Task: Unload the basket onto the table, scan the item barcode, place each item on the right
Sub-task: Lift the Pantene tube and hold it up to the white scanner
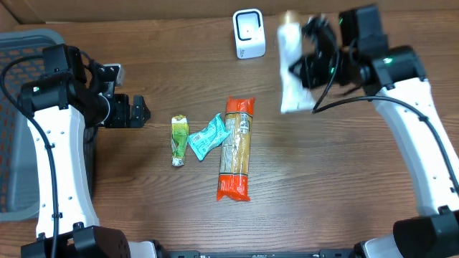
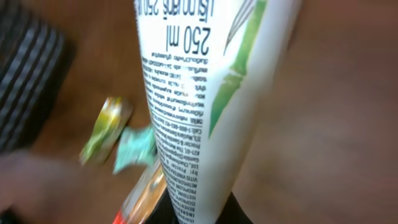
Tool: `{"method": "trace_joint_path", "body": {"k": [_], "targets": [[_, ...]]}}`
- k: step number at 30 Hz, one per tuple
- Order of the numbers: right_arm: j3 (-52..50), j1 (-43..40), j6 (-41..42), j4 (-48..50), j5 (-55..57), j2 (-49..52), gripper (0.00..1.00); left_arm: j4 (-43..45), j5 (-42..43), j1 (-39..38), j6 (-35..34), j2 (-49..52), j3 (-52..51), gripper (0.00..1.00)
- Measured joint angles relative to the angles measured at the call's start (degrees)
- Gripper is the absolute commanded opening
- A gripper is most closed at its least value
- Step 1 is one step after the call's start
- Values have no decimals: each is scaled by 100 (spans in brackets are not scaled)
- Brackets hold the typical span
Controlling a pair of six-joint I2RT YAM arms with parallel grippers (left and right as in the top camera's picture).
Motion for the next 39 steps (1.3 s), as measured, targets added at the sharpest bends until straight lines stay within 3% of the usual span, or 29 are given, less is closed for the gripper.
{"method": "trace_joint_path", "body": {"k": [8, 13, 21, 31, 39], "targets": [[199, 168, -170, 1180, 1836, 96, 4, 2, -2, 0, 0, 0, 0, 100], [199, 396, -575, 1779, 2870, 715, 4, 2, 0, 0, 0, 0, 0, 100], [173, 507, -2070, 3058, 3960, 2249, 4, 2, -2, 0, 0, 0, 0, 100], [170, 833, -3976, 4970, 4435, 2846, 3, 2, -2, 0, 0, 0, 0, 100], [170, 968, -4806, 6188, 4955, 3713, 4, 2, -2, 0, 0, 0, 0, 99]]}}
